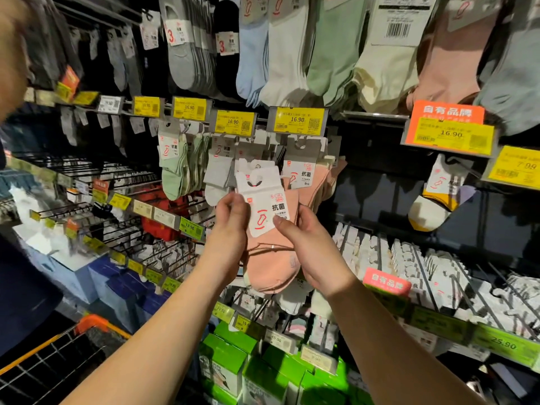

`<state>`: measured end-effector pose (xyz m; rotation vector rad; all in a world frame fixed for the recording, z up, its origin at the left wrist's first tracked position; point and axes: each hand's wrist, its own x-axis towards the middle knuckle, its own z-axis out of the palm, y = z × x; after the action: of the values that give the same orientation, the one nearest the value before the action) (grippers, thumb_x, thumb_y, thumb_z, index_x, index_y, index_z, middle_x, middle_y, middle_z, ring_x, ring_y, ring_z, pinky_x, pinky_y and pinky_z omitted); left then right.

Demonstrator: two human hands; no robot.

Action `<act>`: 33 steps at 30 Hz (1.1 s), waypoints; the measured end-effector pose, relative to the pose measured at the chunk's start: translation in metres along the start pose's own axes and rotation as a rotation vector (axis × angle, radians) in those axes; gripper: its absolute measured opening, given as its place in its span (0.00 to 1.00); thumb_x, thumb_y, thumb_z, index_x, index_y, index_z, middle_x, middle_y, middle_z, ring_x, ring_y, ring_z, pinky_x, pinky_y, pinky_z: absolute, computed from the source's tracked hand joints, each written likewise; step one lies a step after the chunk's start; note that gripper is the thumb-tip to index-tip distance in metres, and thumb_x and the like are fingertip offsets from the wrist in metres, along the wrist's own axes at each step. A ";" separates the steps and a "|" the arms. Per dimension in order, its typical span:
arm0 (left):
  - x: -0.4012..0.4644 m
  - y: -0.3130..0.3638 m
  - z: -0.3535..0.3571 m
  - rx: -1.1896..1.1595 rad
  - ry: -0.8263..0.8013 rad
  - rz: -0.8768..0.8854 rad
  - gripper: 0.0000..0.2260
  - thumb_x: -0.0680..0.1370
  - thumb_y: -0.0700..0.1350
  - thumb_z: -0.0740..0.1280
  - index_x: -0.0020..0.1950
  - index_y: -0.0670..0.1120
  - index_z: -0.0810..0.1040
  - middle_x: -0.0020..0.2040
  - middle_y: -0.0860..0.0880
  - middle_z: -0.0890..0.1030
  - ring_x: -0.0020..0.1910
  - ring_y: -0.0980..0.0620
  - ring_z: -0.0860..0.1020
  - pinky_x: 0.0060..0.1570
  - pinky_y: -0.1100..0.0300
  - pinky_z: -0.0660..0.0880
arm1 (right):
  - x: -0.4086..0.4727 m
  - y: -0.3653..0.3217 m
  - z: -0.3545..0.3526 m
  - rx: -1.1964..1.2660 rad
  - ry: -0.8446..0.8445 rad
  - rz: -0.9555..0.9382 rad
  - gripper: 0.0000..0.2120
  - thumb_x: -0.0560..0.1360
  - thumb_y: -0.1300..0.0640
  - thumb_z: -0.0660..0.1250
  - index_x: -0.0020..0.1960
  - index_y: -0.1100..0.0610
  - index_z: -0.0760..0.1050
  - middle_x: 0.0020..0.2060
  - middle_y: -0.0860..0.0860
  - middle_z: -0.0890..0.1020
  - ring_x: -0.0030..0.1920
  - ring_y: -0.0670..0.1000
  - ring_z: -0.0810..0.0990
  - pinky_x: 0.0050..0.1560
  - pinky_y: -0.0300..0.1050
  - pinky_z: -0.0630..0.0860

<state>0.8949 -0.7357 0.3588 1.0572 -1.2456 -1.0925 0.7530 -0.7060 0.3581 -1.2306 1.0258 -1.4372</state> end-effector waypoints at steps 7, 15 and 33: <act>0.007 -0.007 -0.005 -0.342 -0.044 -0.087 0.18 0.81 0.39 0.66 0.71 0.43 0.70 0.59 0.42 0.84 0.57 0.44 0.83 0.55 0.49 0.79 | 0.005 0.000 -0.006 0.116 0.063 0.028 0.12 0.81 0.63 0.64 0.60 0.49 0.74 0.60 0.53 0.83 0.59 0.53 0.83 0.65 0.57 0.76; 0.011 -0.001 -0.029 -0.387 0.120 -0.005 0.17 0.81 0.35 0.64 0.69 0.44 0.70 0.55 0.46 0.84 0.46 0.54 0.85 0.39 0.61 0.80 | 0.017 -0.012 -0.030 0.046 0.184 -0.064 0.09 0.81 0.60 0.65 0.59 0.49 0.73 0.53 0.47 0.86 0.55 0.50 0.85 0.63 0.56 0.77; 0.009 0.016 -0.015 -0.562 0.093 -0.014 0.18 0.81 0.35 0.62 0.72 0.41 0.70 0.46 0.50 0.86 0.42 0.54 0.85 0.41 0.59 0.81 | 0.062 -0.030 -0.029 -0.354 0.368 -0.166 0.09 0.81 0.53 0.65 0.59 0.49 0.68 0.54 0.44 0.79 0.54 0.48 0.79 0.51 0.43 0.72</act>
<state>0.9112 -0.7415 0.3753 0.6758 -0.7845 -1.2882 0.7173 -0.7600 0.3952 -1.3533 1.5077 -1.7017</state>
